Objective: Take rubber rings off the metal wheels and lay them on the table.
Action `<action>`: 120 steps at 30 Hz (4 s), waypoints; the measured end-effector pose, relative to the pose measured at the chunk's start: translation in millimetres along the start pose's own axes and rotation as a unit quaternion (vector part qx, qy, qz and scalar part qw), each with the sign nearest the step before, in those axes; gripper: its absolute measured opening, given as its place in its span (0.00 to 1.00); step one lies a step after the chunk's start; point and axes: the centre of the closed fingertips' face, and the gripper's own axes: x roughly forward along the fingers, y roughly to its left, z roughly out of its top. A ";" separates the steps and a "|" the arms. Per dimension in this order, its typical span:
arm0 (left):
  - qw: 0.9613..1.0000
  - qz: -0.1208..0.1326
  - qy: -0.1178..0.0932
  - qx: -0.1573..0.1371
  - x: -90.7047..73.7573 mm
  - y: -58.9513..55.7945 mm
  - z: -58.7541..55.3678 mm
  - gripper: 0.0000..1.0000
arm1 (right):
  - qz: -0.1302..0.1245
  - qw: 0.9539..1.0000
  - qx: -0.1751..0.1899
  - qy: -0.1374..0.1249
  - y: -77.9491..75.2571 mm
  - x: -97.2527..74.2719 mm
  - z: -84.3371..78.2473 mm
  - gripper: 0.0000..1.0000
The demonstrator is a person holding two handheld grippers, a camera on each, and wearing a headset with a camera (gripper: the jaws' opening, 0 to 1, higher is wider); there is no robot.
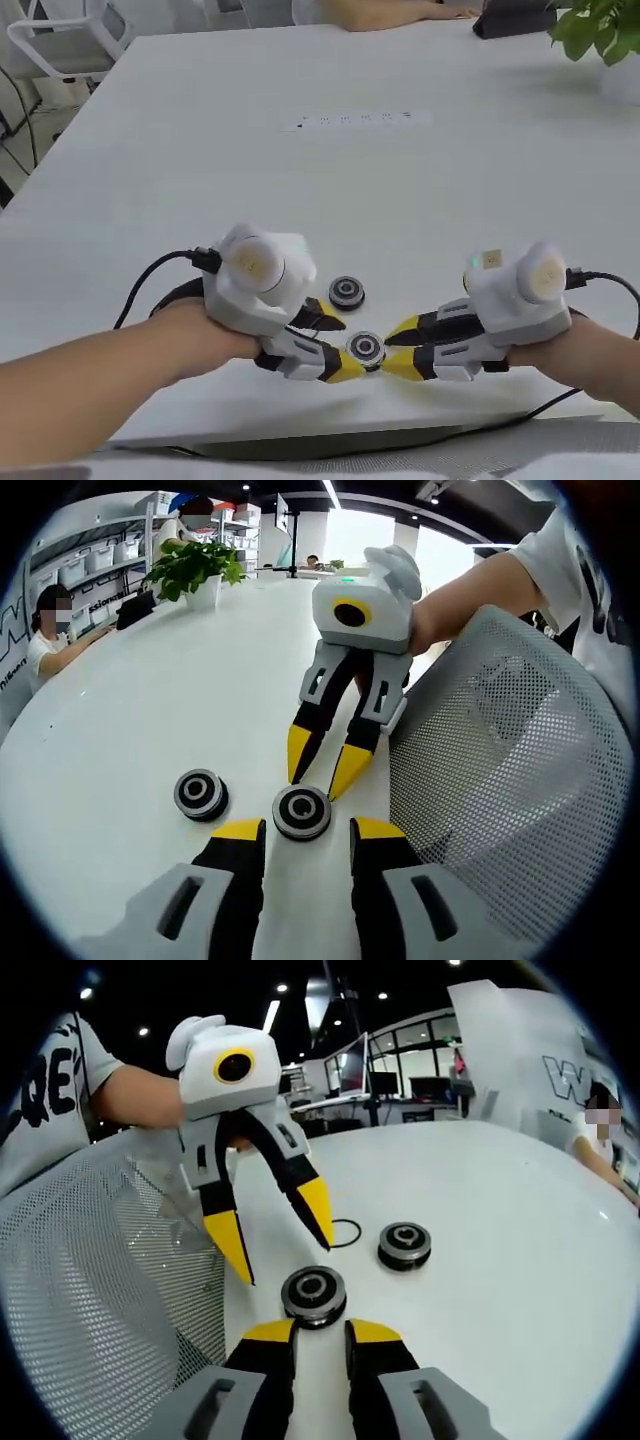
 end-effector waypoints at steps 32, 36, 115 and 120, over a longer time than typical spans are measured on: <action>0.999 0.021 -0.008 0.031 15.9 3.0 4.0 0.07 | 0.001 1.000 -0.001 -0.005 0.6 0.9 0.9 0.14; 0.999 0.027 -0.013 0.035 16.0 3.4 3.8 0.07 | 0.005 1.000 -0.008 -0.001 2.6 2.4 0.7 0.12; 0.998 0.057 -0.015 0.038 16.6 4.1 4.2 0.06 | 0.023 0.975 0.201 -0.095 9.1 -6.3 25.7 0.00; 0.998 0.057 -0.018 0.037 16.6 3.7 4.7 0.06 | 0.045 0.978 0.179 -0.097 16.9 -3.7 34.1 0.00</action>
